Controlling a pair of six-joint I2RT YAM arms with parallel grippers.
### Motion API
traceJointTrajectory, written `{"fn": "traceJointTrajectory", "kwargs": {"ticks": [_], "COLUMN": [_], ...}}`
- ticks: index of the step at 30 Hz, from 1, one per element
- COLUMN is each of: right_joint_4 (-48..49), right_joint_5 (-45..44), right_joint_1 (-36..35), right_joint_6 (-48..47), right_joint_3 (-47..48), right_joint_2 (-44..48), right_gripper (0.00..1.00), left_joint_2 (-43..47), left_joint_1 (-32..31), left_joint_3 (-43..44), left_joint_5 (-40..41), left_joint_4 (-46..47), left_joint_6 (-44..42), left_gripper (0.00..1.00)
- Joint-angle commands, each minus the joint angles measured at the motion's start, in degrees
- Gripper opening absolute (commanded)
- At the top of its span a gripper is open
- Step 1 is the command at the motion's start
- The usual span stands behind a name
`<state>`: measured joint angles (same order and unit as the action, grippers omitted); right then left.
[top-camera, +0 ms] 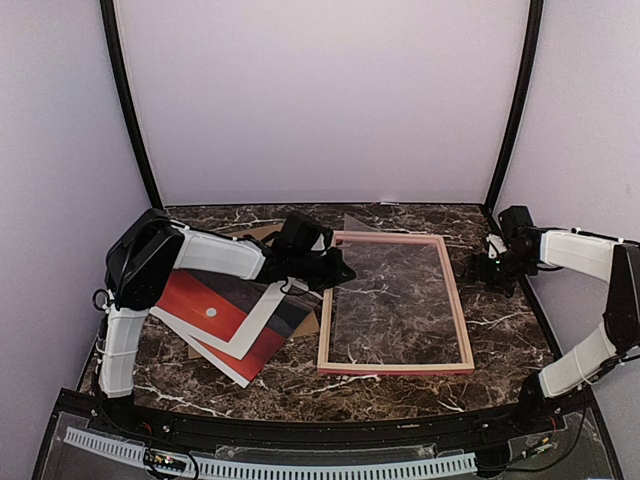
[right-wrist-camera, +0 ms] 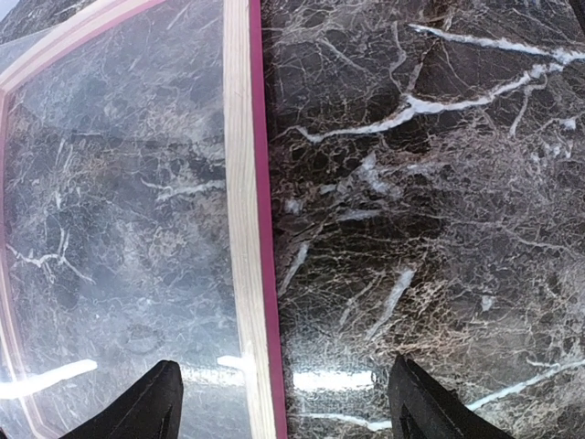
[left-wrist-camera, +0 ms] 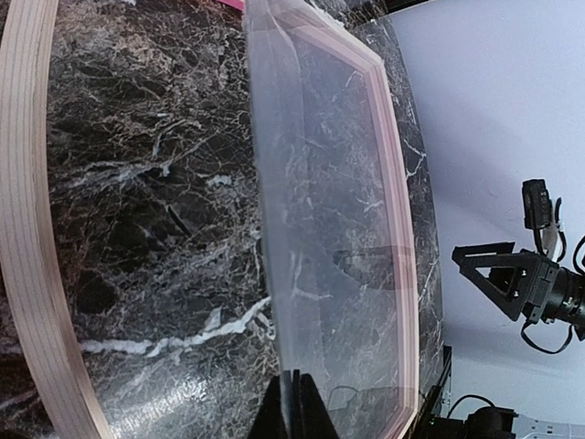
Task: Put the photo into the frame
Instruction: Place the glass panel in the frame body.
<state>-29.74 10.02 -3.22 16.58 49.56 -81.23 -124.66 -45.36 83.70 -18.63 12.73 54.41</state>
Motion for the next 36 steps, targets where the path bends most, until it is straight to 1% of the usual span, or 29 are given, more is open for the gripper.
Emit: {"fn": "traceJointTrajectory", "kwargs": {"ticks": [1, 36], "right_joint_4": [1.23, 1.42], "right_joint_5": [-0.66, -0.45], "right_joint_1": [-0.60, -1.08], "right_joint_6": [-0.47, -0.89], "right_joint_3": [-0.68, -1.04], "right_joint_2": [-0.49, -1.27], "right_gripper": [0.79, 0.79], "left_joint_2": [-0.90, -0.58], "left_joint_1": [0.07, 0.36], "left_joint_3": [2.74, 5.80], "left_joint_5": [-2.25, -0.69], "left_joint_4": [-3.06, -8.05], "left_joint_6": [-2.90, -7.34], "left_gripper": [0.00, 0.00]}}
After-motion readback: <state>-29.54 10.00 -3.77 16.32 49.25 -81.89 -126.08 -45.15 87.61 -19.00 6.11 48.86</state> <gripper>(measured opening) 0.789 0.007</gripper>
